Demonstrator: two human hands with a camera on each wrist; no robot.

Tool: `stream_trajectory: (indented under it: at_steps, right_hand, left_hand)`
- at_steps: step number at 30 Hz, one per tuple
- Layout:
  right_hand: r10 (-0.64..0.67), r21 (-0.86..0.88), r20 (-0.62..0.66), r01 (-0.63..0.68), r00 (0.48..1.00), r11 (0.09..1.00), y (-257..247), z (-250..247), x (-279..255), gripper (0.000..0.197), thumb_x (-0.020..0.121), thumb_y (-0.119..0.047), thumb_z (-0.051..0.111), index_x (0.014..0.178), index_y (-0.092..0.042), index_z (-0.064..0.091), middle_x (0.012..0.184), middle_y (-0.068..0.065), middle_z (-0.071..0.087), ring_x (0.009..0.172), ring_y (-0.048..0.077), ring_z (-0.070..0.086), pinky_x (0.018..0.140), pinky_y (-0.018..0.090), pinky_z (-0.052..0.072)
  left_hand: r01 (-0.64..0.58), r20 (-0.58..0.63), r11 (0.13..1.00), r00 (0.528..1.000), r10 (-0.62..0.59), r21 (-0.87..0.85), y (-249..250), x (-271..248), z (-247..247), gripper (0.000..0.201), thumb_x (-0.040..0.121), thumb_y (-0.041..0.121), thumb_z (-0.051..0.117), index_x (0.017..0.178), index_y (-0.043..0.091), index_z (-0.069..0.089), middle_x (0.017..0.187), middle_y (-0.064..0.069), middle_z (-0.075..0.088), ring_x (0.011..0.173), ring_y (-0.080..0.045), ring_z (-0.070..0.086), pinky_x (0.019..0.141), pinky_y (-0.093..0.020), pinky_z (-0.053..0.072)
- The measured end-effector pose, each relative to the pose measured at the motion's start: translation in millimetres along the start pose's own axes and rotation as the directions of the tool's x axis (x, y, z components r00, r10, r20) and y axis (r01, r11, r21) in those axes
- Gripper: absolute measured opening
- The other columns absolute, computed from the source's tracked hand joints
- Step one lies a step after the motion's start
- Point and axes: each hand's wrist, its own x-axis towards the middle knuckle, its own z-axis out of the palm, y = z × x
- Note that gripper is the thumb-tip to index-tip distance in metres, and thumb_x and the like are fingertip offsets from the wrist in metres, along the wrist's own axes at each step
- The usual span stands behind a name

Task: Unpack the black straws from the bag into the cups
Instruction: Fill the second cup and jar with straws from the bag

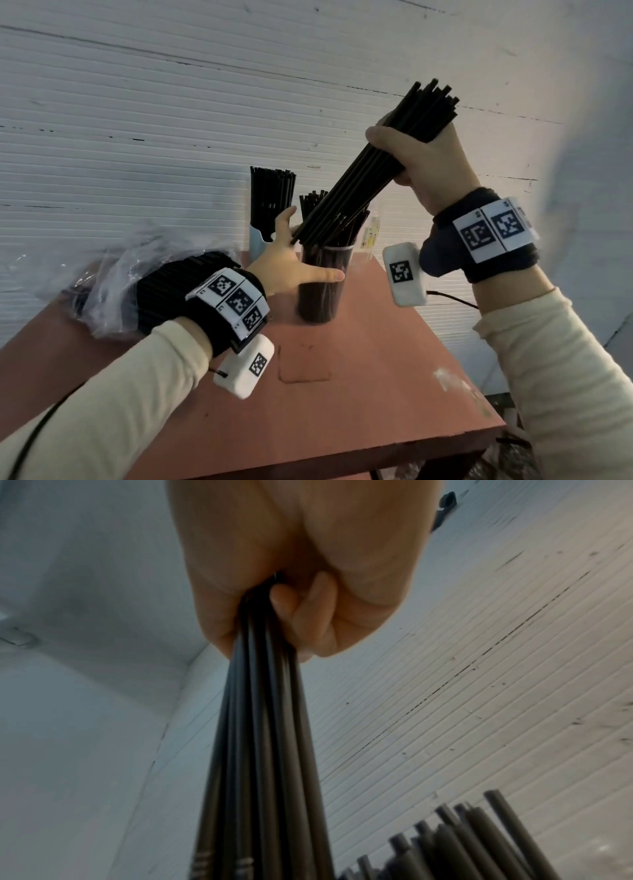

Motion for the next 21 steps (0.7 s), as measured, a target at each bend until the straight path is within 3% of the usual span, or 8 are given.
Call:
stream_trajectory:
  at_steps: [2,3,7,12,15,19,21]
  right_hand:
    - [0.010,-0.005,-0.005,-0.010,1.000,1.000,3,-2,5,0.012,0.079,-0.013,0.067,0.073,-0.017,0.059,0.064,-0.002,0.053,0.055,0.015,0.046,0.045,0.022,0.029]
    - [0.015,-0.011,-0.008,-0.015,1.000,1.000,5,-3,8,0.012,0.080,-0.013,0.068,0.072,-0.017,0.059,0.064,-0.002,0.053,0.056,0.015,0.047,0.045,0.022,0.029]
    - [0.043,-0.043,-0.055,-0.046,0.998,0.998,13,-12,19,0.014,0.081,-0.012,0.068,0.071,-0.017,0.059,0.065,-0.001,0.052,0.059,0.017,0.047,0.046,0.022,0.031]
    - [0.076,-0.078,-0.106,-0.084,0.991,0.993,23,-18,33,0.012,0.078,-0.016,0.068,0.078,-0.010,0.058,0.074,0.011,0.048,0.066,0.023,0.045,0.049,0.027,0.032]
    - [0.100,-0.156,-0.020,-0.102,0.995,0.982,27,-10,39,0.018,0.077,-0.020,0.070,0.085,-0.011,0.057,0.073,0.011,0.046,0.062,0.022,0.042,0.046,0.026,0.031]
    - [0.154,-0.317,0.138,-0.104,0.978,0.943,35,10,37,0.020,0.080,-0.020,0.072,0.076,-0.011,0.054,0.061,0.001,0.045,0.046,0.010,0.042,0.042,0.020,0.033]
    - [0.185,-0.373,0.199,-0.100,0.962,0.922,43,17,32,0.022,0.081,-0.022,0.073,0.073,-0.012,0.055,0.060,-0.005,0.051,0.048,0.003,0.050,0.048,0.017,0.040]
  left_hand:
    - [-0.010,0.025,1.000,1.000,0.010,0.004,1,7,2,0.120,0.069,0.015,0.085,0.151,0.022,-0.004,0.120,0.031,0.025,0.123,0.003,0.027,0.099,-0.010,0.022]
    - [-0.014,0.031,1.000,0.999,0.014,0.006,0,10,2,0.119,0.070,0.014,0.084,0.151,0.021,-0.002,0.120,0.030,0.027,0.122,0.003,0.028,0.098,-0.009,0.023]
    - [0.011,0.034,1.000,0.999,-0.011,-0.002,-14,23,0,0.113,0.067,0.022,0.087,0.150,0.021,0.011,0.142,0.006,0.043,0.133,-0.009,0.039,0.108,-0.025,0.030]
    - [0.022,0.053,1.000,0.998,-0.022,-0.001,-22,26,-3,0.117,0.046,0.052,0.088,0.145,0.032,0.028,0.138,0.012,0.050,0.132,-0.010,0.044,0.113,-0.042,0.035]
    - [0.021,0.046,1.000,0.999,-0.020,-0.007,-24,28,-3,0.112,0.044,0.053,0.087,0.141,0.034,0.033,0.133,0.015,0.054,0.127,-0.008,0.049,0.112,-0.041,0.037]
    - [0.018,0.042,1.000,0.999,-0.018,0.002,-26,29,-2,0.095,0.058,0.036,0.089,0.138,0.033,0.037,0.129,0.016,0.055,0.121,-0.007,0.052,0.111,-0.039,0.038]
    - [0.015,0.047,1.000,0.999,-0.014,-0.009,-25,28,-3,0.094,0.060,0.034,0.089,0.139,0.032,0.036,0.130,0.015,0.054,0.121,-0.007,0.052,0.111,-0.038,0.038]
